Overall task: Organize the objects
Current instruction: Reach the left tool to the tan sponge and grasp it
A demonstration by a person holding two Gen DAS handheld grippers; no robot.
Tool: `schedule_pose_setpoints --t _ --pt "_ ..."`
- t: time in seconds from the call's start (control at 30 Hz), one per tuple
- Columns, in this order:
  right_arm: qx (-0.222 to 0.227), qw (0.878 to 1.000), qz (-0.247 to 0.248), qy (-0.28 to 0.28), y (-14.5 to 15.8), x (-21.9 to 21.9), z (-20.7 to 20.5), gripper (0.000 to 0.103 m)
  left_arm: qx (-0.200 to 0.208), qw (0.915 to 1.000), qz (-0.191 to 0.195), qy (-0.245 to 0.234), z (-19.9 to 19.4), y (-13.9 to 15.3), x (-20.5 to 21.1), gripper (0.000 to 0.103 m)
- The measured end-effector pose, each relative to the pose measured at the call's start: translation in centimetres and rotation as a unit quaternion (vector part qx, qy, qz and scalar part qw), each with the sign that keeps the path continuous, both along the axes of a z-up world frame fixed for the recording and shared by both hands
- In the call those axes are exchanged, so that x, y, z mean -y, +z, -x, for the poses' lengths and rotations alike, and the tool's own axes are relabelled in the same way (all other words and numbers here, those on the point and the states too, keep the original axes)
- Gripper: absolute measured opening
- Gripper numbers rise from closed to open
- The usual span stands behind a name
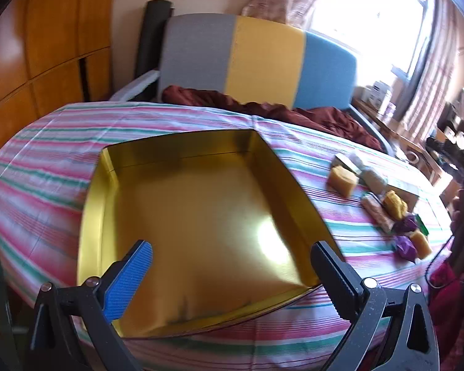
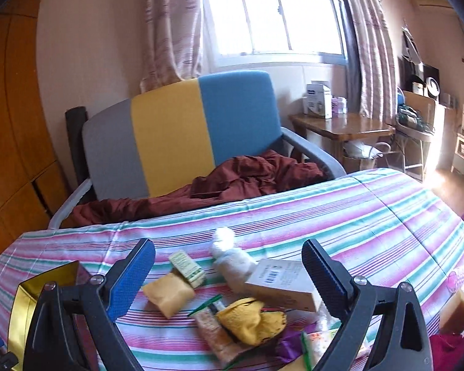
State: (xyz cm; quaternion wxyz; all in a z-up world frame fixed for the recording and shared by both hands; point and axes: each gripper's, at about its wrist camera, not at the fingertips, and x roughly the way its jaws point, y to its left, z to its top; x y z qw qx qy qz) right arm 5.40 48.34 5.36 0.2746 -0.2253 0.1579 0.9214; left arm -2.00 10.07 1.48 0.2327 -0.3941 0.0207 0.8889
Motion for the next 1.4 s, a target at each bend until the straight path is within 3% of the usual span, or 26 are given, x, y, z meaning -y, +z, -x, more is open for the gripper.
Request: schedule_pose_setpoints --t 0.13,0.23,0.47,0.67,0.9,1.0,1.2,1.23,1.3,1.4 --pt "-0.009 0.998 0.057 -0.039 -2.1 -3.1 -1.6 0.098 0.003 0.9986 0.012 -0.052 0.4 0.8 -3.4 0.103" --pt "-0.042 0.993 0.093 -0.053 -2.0 -4.3 -2.7 0.098 0.002 0.9960 0.026 -0.085 0.9 1.2 -7.0 0.103" --pt "-0.059 0.983 0.155 -0.072 -2.8 -6.2 -4.0 0.098 0.026 0.9897 0.000 -0.141 4.2 1.6 -15.3 0.103" --pt "-0.058 0.979 0.185 -0.063 -3.5 -6.7 -3.8 0.098 -0.012 0.9802 0.068 -0.185 5.8 0.7 -22.4 0.103" --pt "-0.054 0.974 0.213 -0.051 -4.2 -6.9 -3.5 0.098 0.021 0.9622 0.144 -0.230 7.7 -4.0 -29.1 0.095" --pt "-0.053 0.973 0.219 -0.049 -4.3 -7.0 -3.5 0.098 0.015 0.9610 0.175 -0.214 8.8 -5.6 -30.8 0.089" --pt "-0.047 0.971 0.232 -0.042 -4.8 -7.1 -3.1 0.098 0.027 0.9588 0.187 -0.212 10.5 -7.5 -32.4 0.089" --pt "-0.045 0.971 0.232 -0.040 -4.8 -7.1 -3.0 0.098 0.031 0.9573 0.189 -0.216 10.7 -8.0 -32.6 0.088" --pt "-0.041 0.971 0.231 -0.039 -4.9 -7.0 -2.9 0.098 0.053 0.9543 0.183 -0.230 10.8 -8.8 -33.0 0.064" --pt "-0.033 0.973 0.225 -0.039 -5.0 -6.8 -2.7 0.098 0.064 0.9581 0.160 -0.229 10.3 -8.9 -32.4 0.060"
